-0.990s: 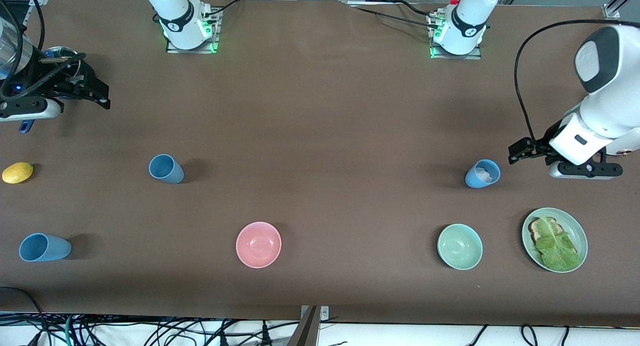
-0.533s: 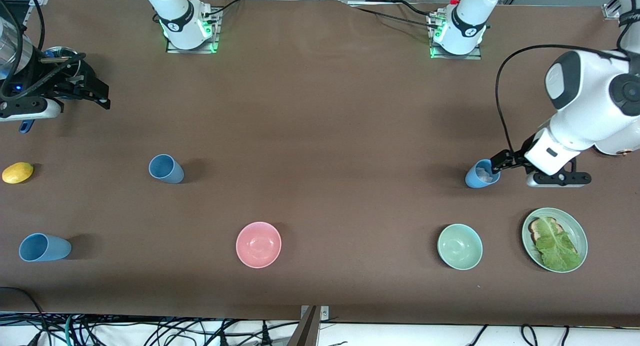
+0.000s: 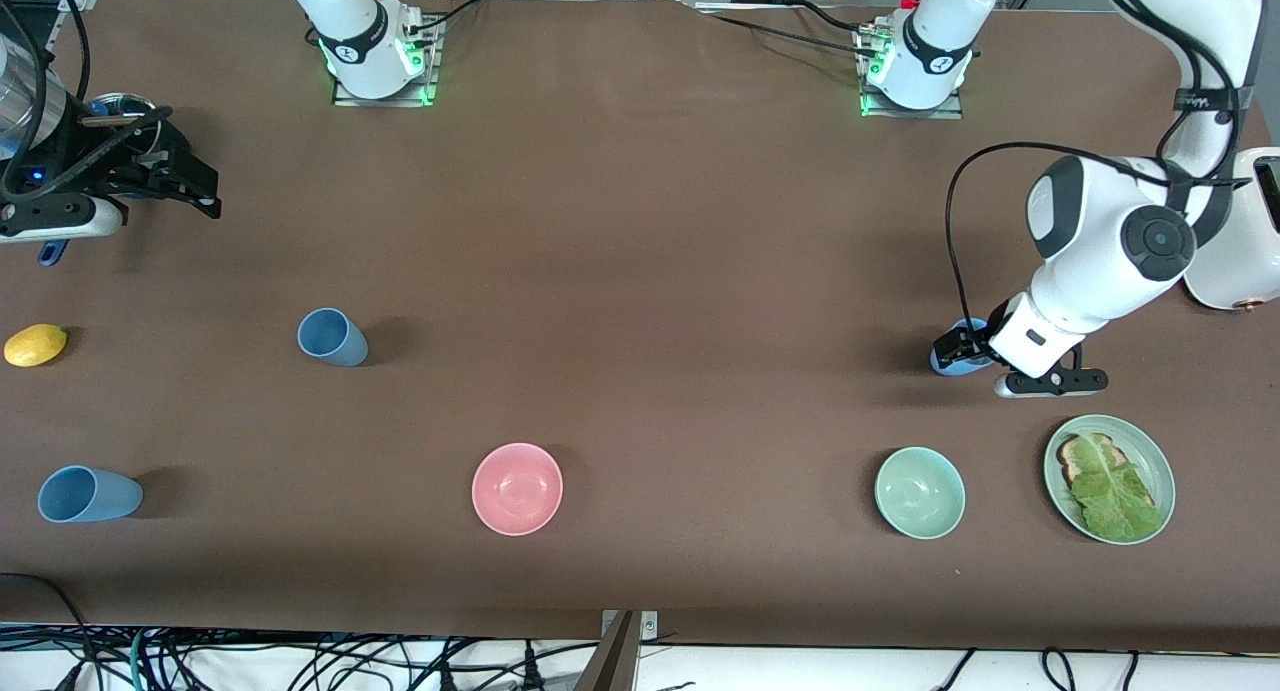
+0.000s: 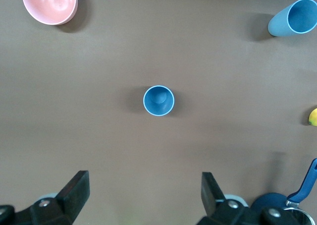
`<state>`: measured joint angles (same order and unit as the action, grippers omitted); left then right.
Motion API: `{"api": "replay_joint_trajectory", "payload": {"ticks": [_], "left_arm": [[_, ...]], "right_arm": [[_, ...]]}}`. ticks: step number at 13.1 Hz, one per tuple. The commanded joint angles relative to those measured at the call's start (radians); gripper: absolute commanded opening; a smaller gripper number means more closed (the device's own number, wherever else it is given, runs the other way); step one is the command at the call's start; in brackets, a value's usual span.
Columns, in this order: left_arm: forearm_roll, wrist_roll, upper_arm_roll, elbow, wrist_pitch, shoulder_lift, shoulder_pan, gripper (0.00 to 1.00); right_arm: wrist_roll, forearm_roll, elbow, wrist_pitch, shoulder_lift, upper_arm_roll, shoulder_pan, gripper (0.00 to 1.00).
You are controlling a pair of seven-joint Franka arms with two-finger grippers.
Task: Stack blue cups with both arms
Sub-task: 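Move the left gripper down over the blue cup holding tissue, then grasp the tissue cup with the left gripper while the right gripper reaches another cup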
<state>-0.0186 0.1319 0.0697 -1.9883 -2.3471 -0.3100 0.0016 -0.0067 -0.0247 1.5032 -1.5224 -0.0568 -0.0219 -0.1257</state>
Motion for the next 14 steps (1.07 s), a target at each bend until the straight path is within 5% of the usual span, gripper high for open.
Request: {"api": "replay_joint_trajectory", "payload": {"ticks": [1,14], "left_arm": [[-0.012,0.011,-0.005,-0.044,-0.055,-0.003,-0.008,0.99],[-0.011,0.063,-0.004,-0.179,-0.096,0.065,-0.028,0.99]], "right_arm": [[-0.001,-0.009,0.002,-0.005,0.003,-0.001,-0.008,1.0],[-0.001,-0.012,0.02,-0.025,-0.012,-0.001,-0.012,1.0]]}}
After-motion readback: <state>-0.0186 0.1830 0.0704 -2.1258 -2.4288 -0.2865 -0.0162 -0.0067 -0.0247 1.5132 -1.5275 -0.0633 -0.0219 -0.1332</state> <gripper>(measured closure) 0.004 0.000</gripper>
